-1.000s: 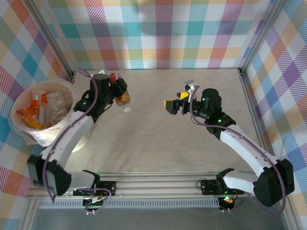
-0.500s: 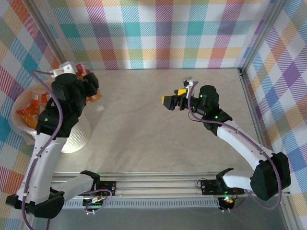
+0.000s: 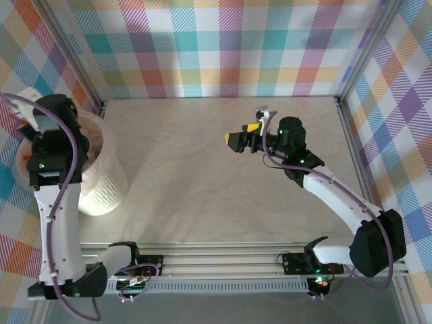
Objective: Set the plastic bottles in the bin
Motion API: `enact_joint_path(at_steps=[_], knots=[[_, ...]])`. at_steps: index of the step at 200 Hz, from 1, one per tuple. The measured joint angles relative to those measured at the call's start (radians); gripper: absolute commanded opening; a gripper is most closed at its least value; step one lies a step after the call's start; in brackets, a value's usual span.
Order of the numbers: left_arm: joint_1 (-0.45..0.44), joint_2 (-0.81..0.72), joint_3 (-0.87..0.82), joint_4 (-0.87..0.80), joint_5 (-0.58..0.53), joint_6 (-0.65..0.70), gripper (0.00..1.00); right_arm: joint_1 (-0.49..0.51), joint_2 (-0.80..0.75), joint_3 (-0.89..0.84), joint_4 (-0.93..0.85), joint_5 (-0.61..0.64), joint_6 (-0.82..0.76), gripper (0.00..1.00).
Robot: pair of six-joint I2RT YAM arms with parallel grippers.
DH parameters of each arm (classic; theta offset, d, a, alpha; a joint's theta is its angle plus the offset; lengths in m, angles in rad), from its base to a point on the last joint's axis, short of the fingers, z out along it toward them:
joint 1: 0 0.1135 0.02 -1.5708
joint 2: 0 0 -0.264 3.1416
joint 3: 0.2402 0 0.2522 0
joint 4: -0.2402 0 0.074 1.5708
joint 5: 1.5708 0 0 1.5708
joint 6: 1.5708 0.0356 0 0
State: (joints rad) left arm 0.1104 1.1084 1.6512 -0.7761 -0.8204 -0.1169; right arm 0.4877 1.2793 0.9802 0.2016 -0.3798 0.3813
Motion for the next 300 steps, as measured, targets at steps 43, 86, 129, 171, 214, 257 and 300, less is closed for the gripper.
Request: enact_joint_path(at_steps=[43,86,129,171,214,257,300], knots=[[0.277,0.032,-0.048,-0.009,0.164,-0.035,0.48,0.000,0.017,0.044,0.000,-0.012,0.008,1.00],[0.348,0.081,-0.091,-0.019,0.314,-0.116,0.48,0.003,0.018,0.051,0.000,-0.017,0.027,1.00],[0.369,0.084,-0.167,-0.035,0.353,-0.145,0.51,0.003,0.018,0.051,-0.003,-0.018,0.026,1.00],[0.451,0.097,-0.190,-0.038,0.441,-0.135,0.60,0.003,0.018,0.051,-0.011,-0.018,0.017,1.00],[0.458,0.099,-0.164,-0.102,0.568,-0.097,0.94,0.003,0.018,0.051,-0.012,-0.018,-0.004,1.00],[0.458,0.095,-0.059,-0.174,0.694,-0.092,0.99,0.003,0.018,0.051,-0.013,-0.017,-0.016,1.00],[0.455,0.071,0.023,-0.210,0.853,-0.121,1.00,0.003,0.018,0.051,-0.016,-0.011,-0.024,1.00]])
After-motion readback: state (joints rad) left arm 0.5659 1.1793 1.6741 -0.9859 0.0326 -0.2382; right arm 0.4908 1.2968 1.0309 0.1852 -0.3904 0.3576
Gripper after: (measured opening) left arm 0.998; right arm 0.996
